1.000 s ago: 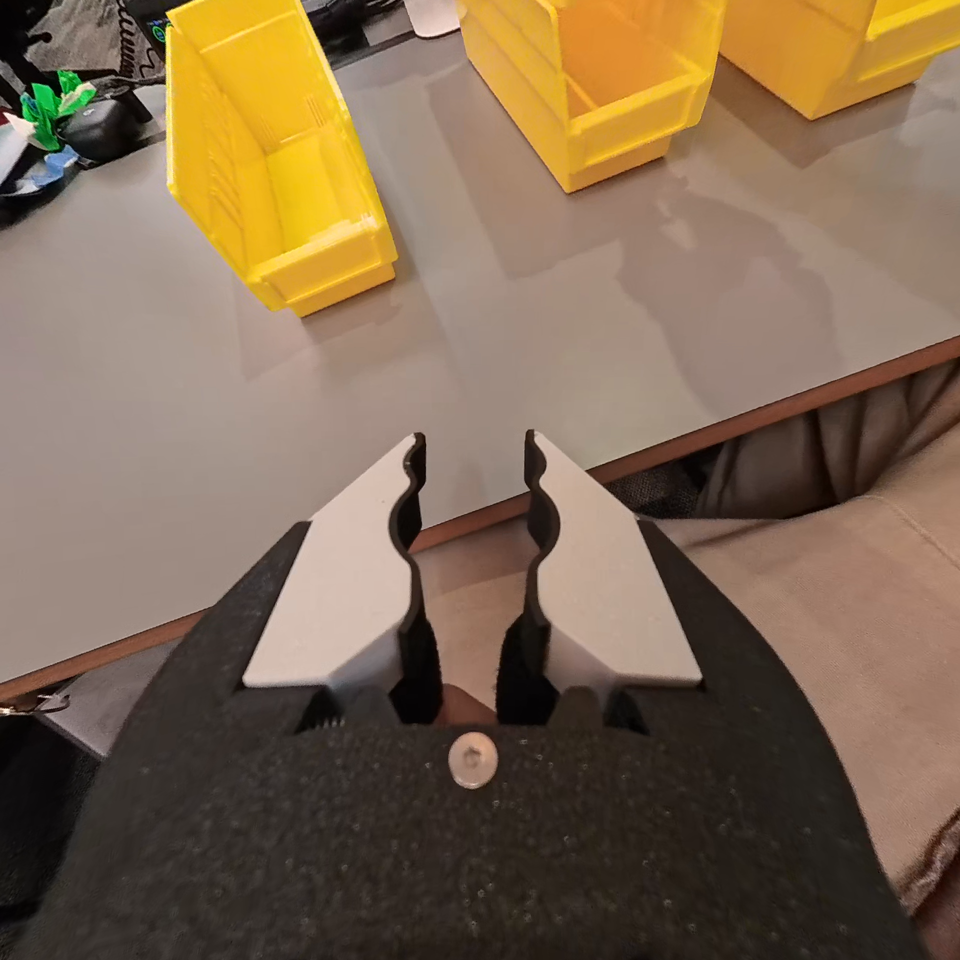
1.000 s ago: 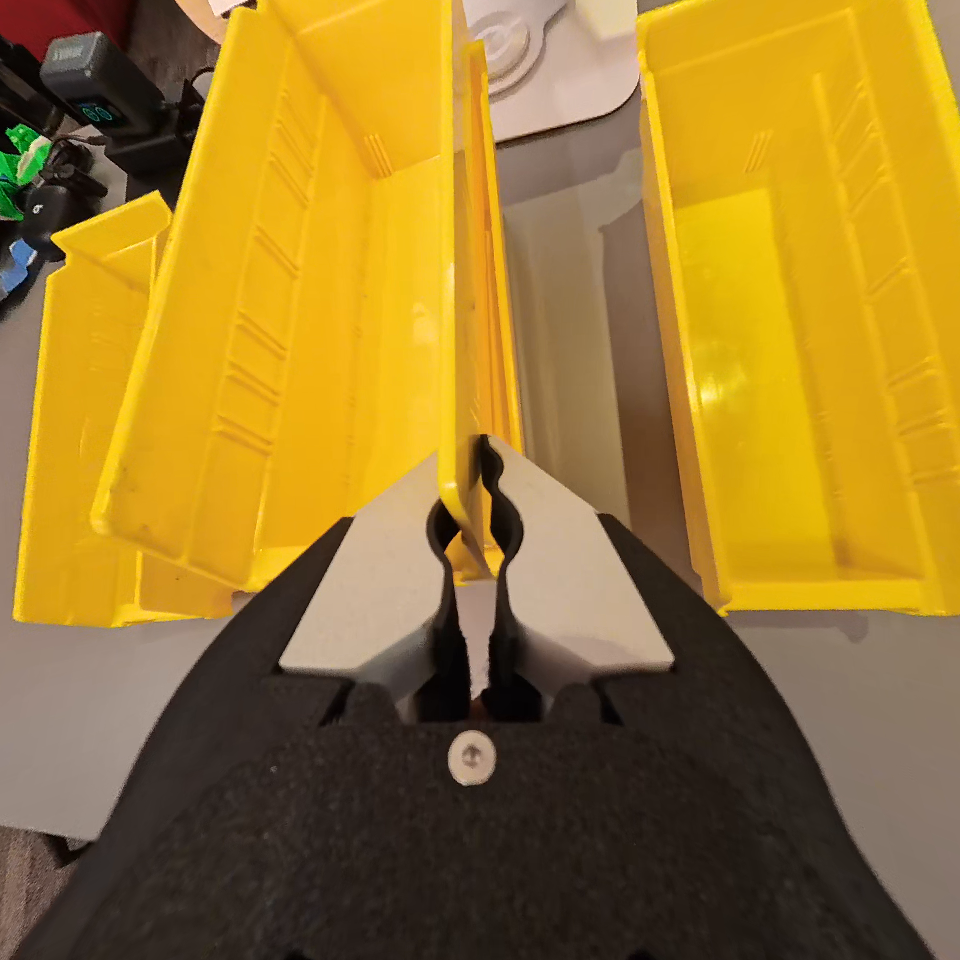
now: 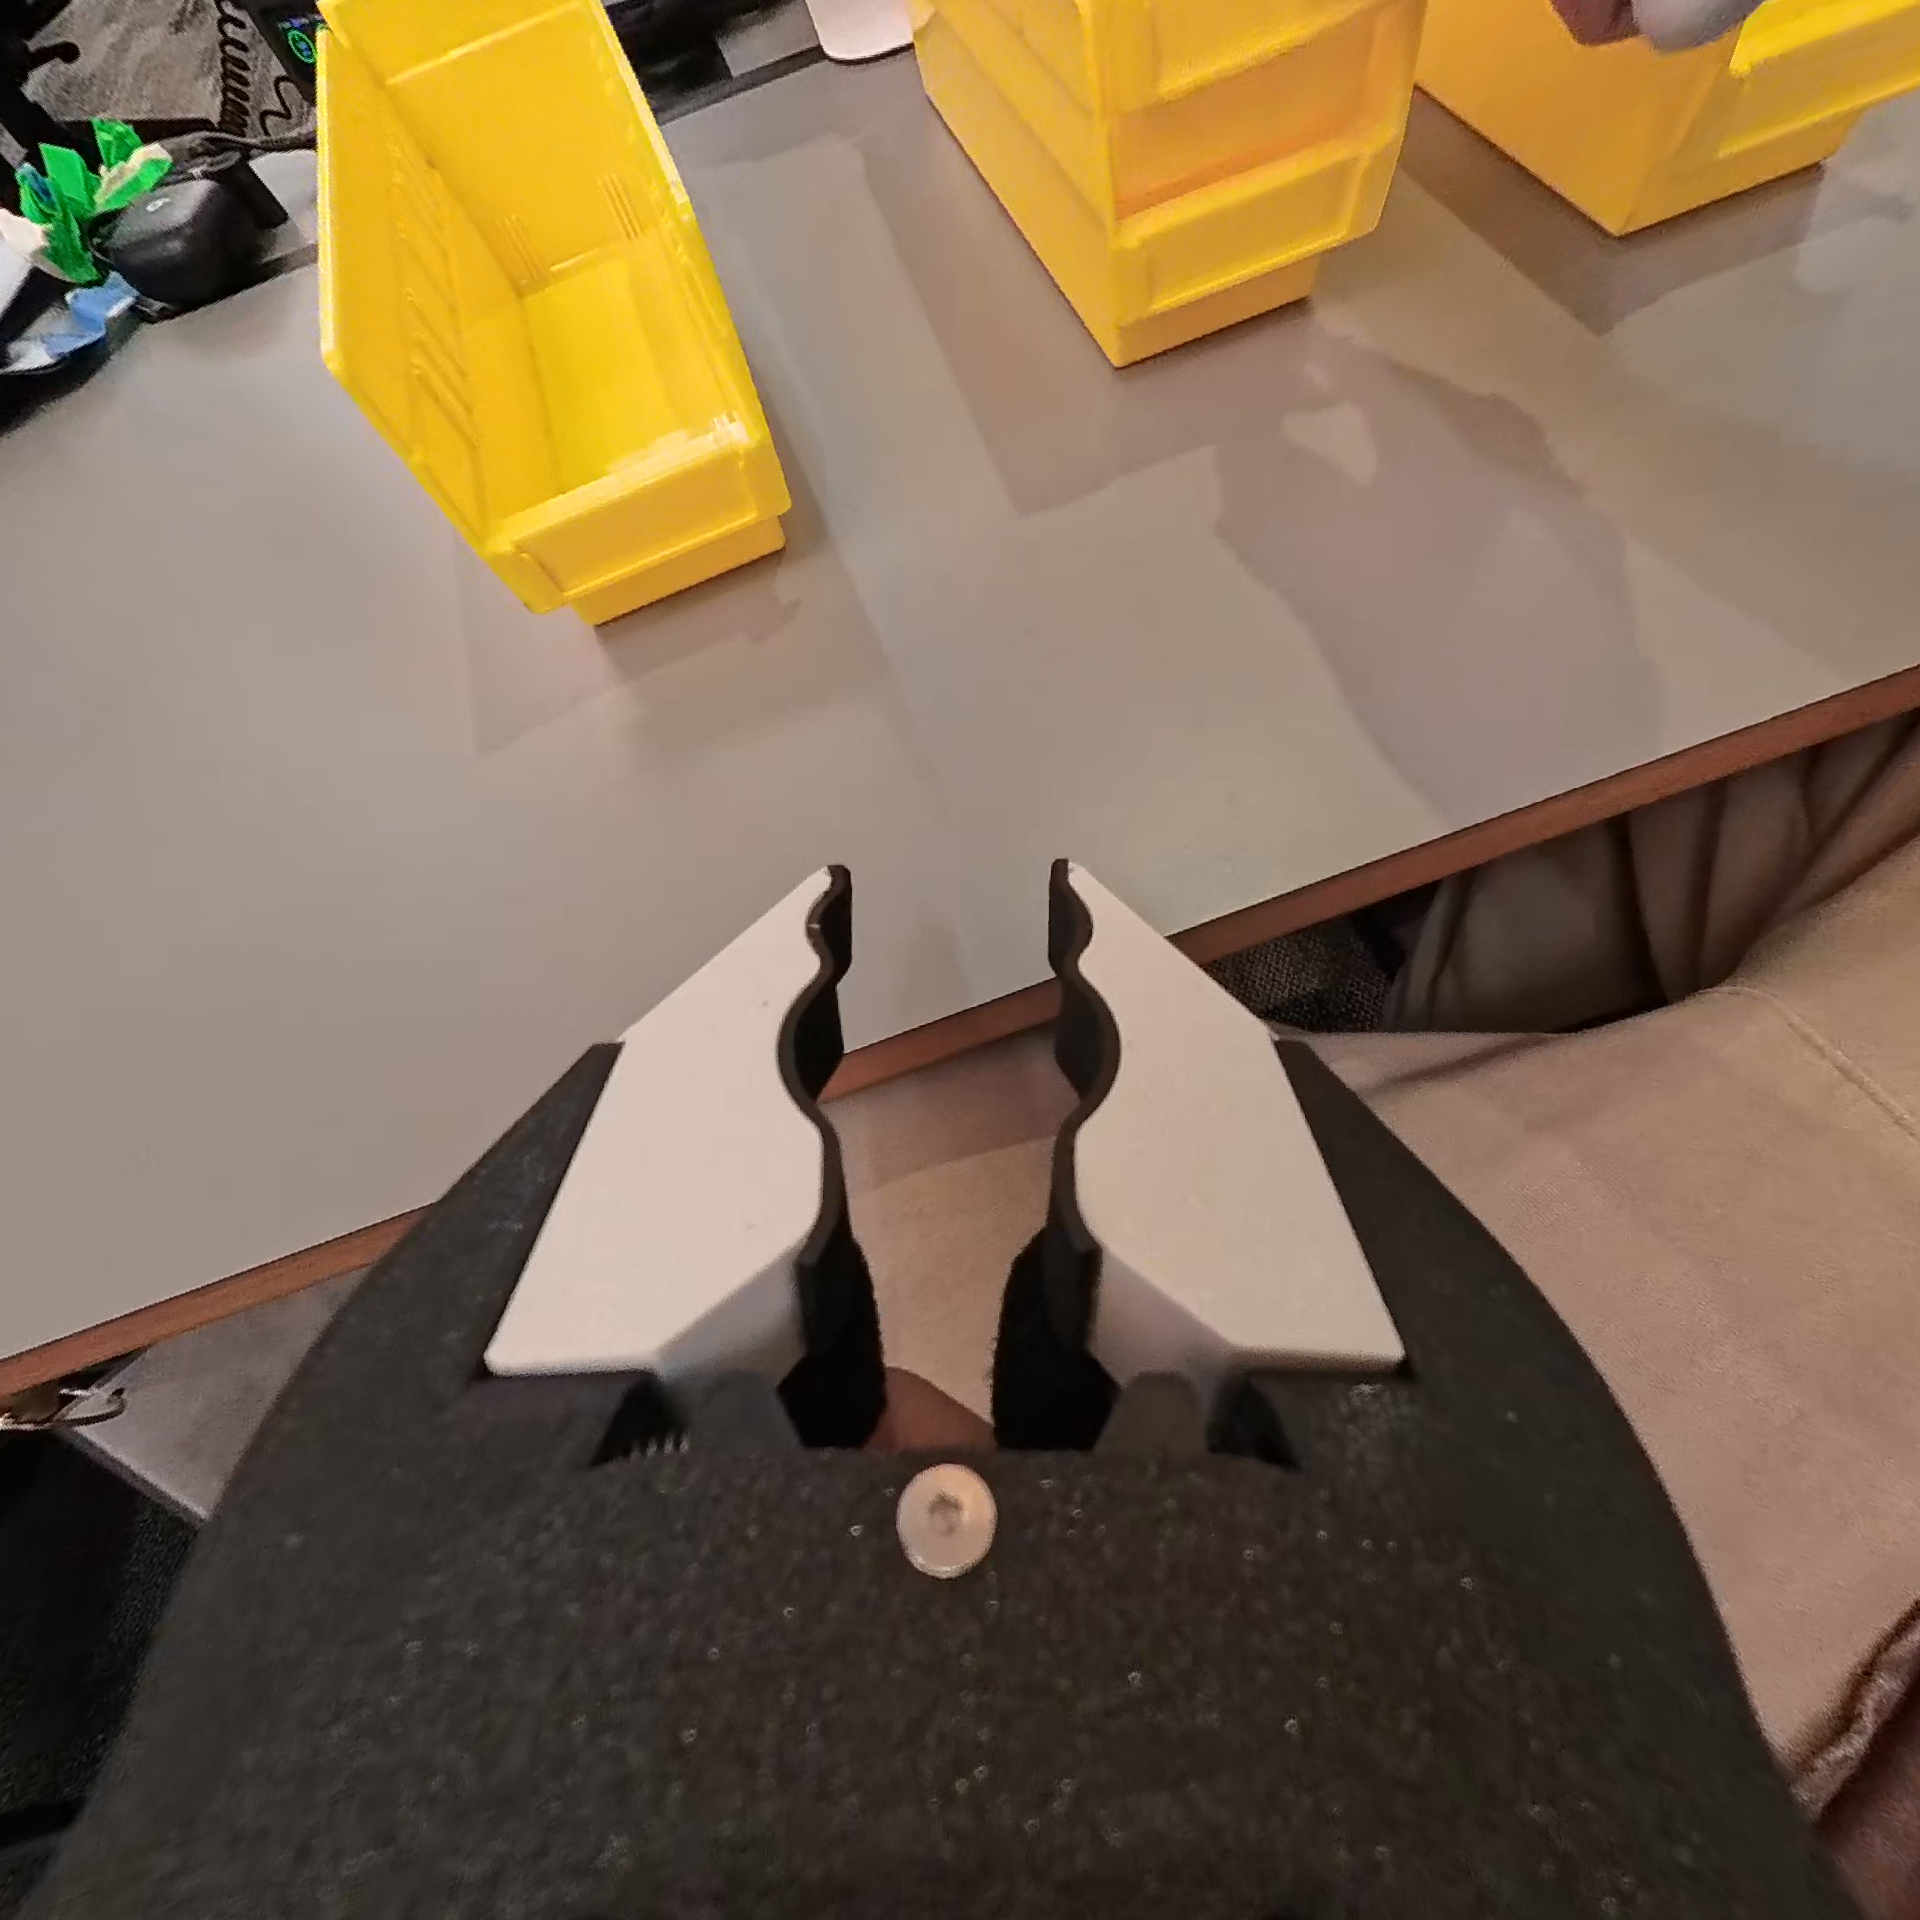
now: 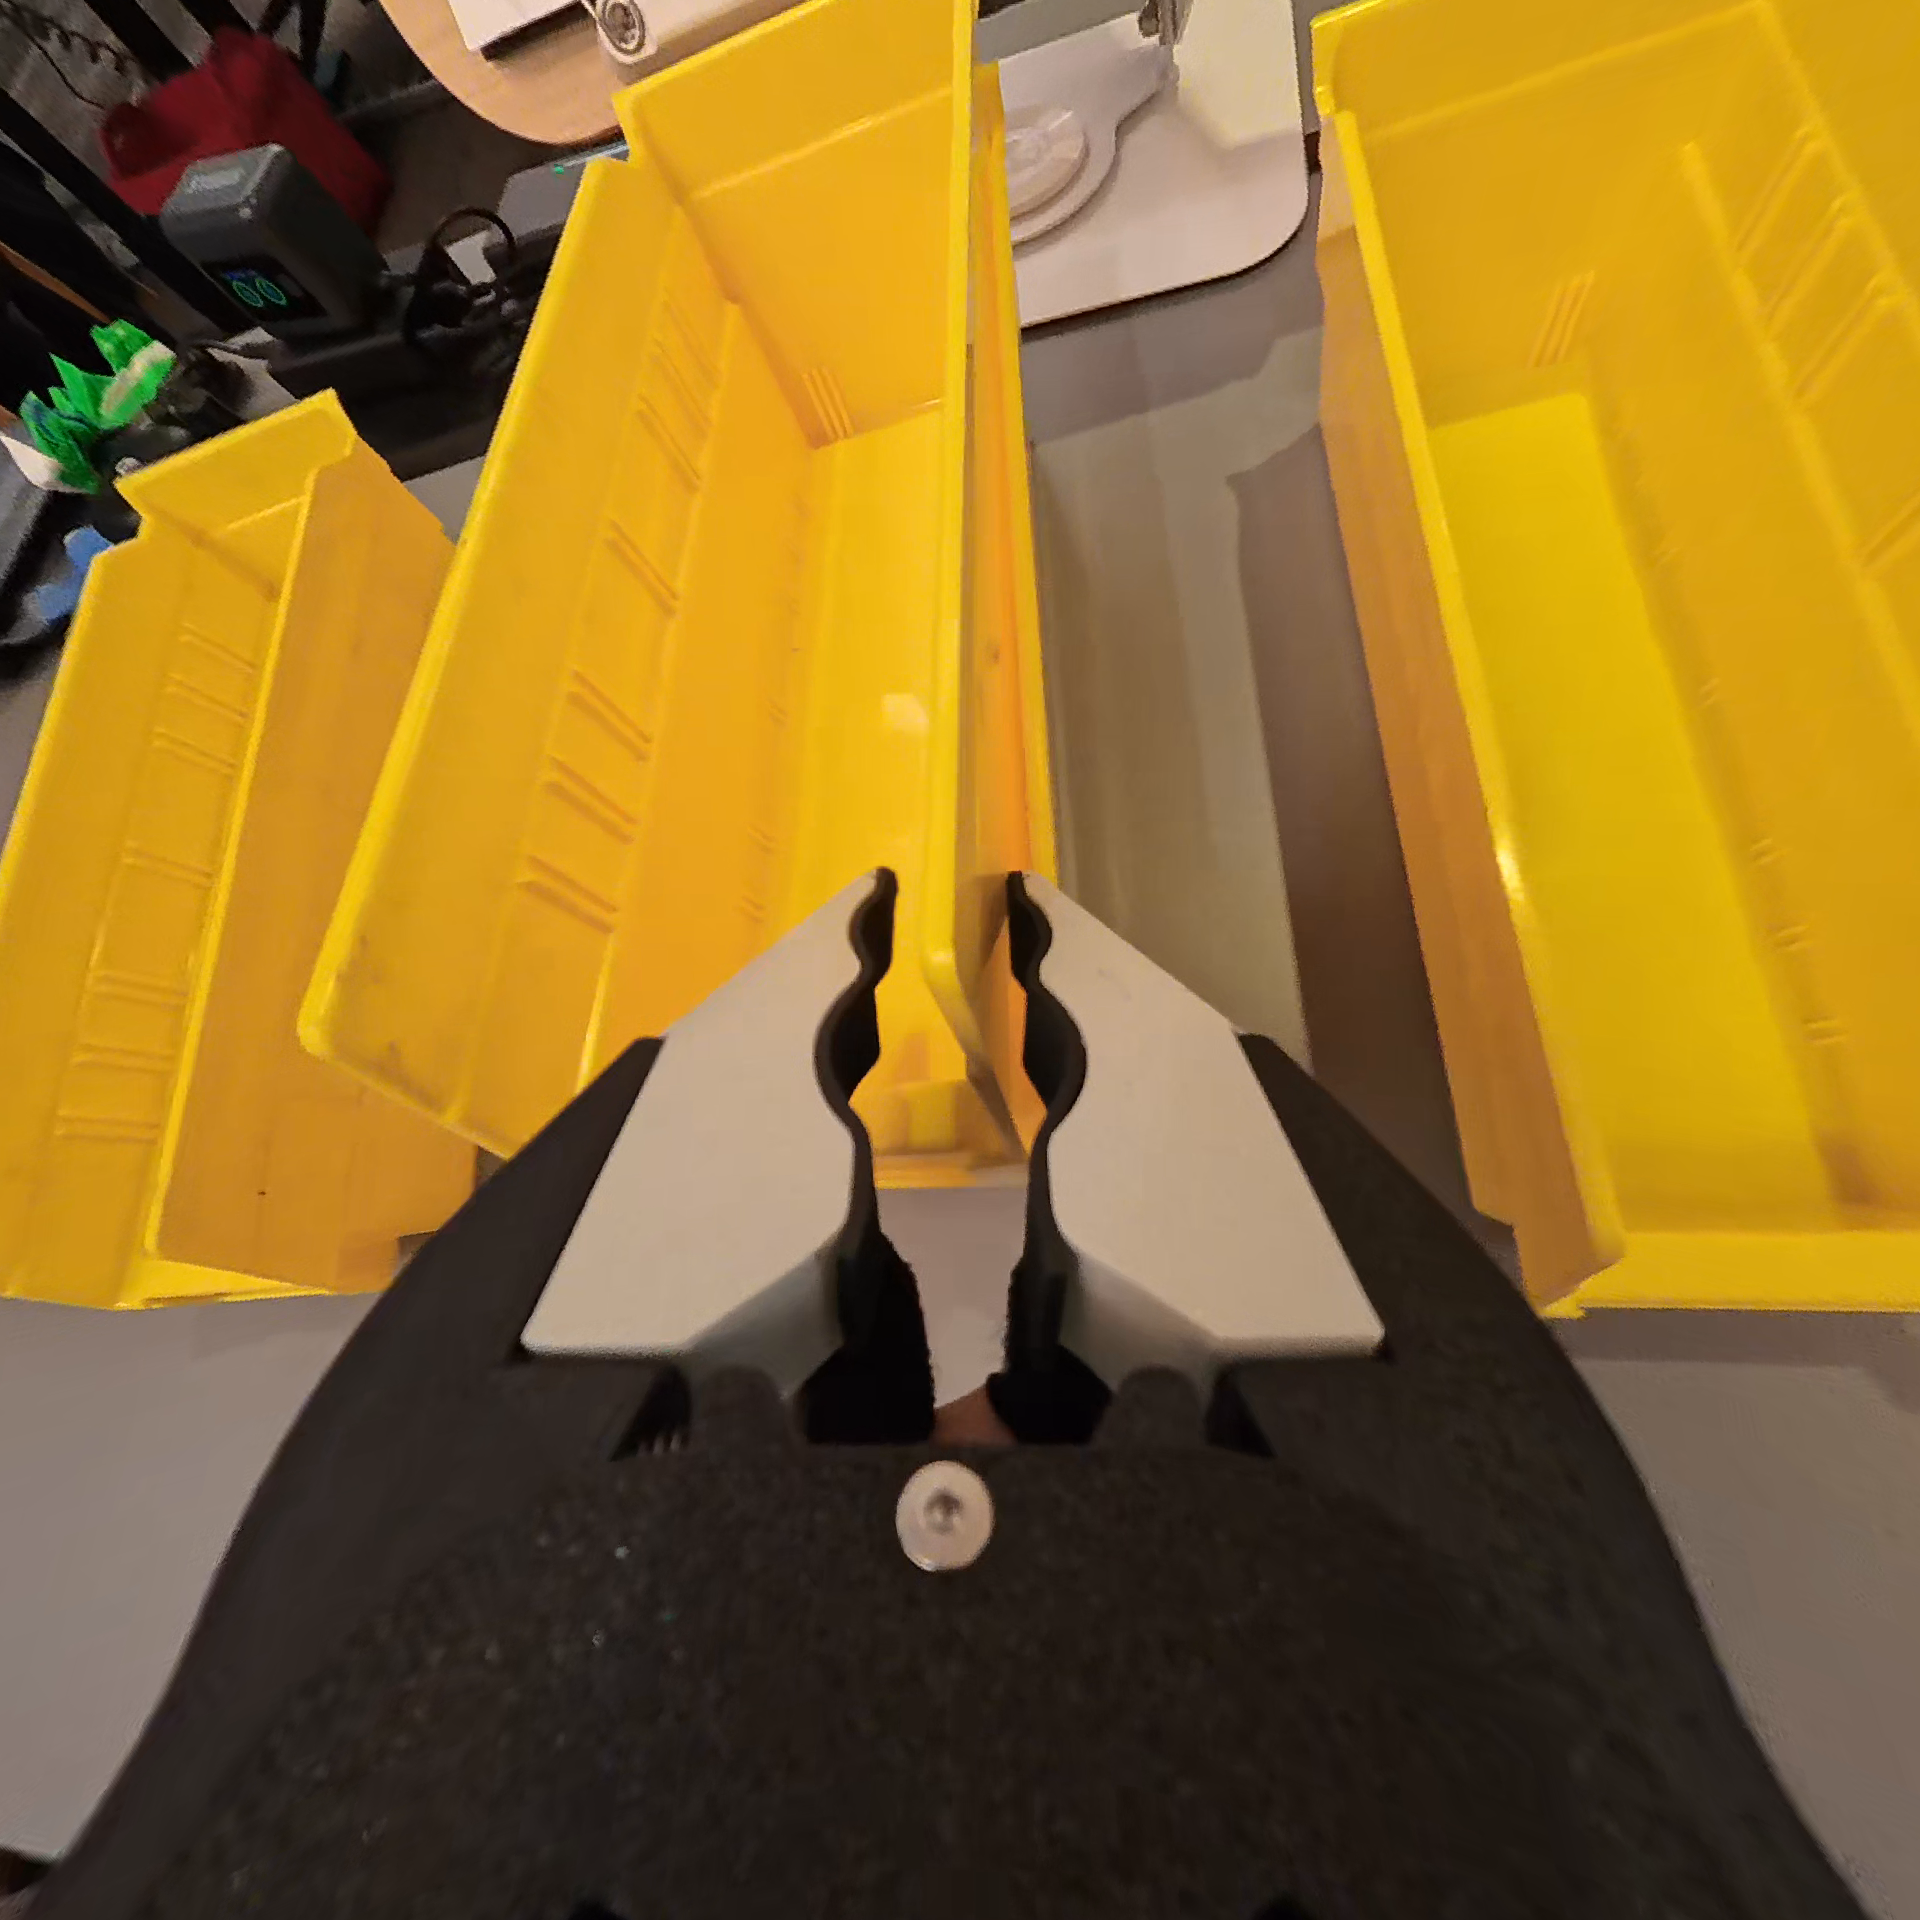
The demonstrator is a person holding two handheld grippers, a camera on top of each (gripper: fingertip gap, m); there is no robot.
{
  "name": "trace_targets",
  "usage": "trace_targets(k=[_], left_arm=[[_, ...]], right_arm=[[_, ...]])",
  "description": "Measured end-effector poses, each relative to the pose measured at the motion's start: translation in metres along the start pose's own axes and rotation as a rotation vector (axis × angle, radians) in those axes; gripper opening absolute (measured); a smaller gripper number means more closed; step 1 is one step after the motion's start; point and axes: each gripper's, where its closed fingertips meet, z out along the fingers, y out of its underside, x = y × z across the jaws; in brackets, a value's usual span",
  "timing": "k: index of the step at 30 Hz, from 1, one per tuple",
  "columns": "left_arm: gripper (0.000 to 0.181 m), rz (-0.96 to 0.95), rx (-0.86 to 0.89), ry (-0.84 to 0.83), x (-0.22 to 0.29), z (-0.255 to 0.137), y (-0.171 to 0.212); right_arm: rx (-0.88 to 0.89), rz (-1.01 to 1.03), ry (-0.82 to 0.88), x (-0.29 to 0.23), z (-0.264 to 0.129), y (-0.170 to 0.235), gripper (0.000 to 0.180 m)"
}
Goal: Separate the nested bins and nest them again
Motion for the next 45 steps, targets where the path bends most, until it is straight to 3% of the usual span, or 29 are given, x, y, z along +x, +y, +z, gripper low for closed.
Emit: trace_targets(k=[4, 8, 14, 20, 22, 24, 34, 45], left_arm=[[0.036, 0.001, -0.003, 0.002, 0.0, 0.001, 0.0], [0.036, -0.001, -0.003, 0.004, 0.0, 0.001, 0.001], [0.036, 0.008, -0.009, 0.011, 0.003, 0.002, 0.001], [0.036, 0.007, -0.012, 0.007, 0.003, 0.002, 0.002], [0.036, 0.011, -0.011, 0.001, 0.002, 0.001, 0.002], [0.036, 0.009, -0.01, -0.005, 0.0, 0.001, 0.002], [0.036, -0.012, -0.015, -0.001, -0.004, 0.002, 0.004], [0.036, -0.013, -0.02, 0.001, -0.004, 0.003, 0.005]], right_arm=[[-0.034, 0.126, -0.103, -0.008, -0.002, -0.003, 0.037], [-0.199, 0.2, -0.226, -0.018, -0.011, -0.003, 0.053], [-0.214, 0.086, -0.237, -0.009, -0.03, -0.031, 0.051], [-0.269, -0.184, -0.14, 0.007, -0.024, -0.013, 0.026], [-0.263, -0.198, -0.157, 0.001, -0.021, -0.013, 0.009], [-0.23, -0.266, -0.067, 0.008, -0.018, -0.019, 0.004], [-0.002, -0.105, -0.043, 0.026, -0.017, -0.032, 0.002], [0.113, -0.046, -0.041, 0.024, -0.021, -0.044, 0.002]])
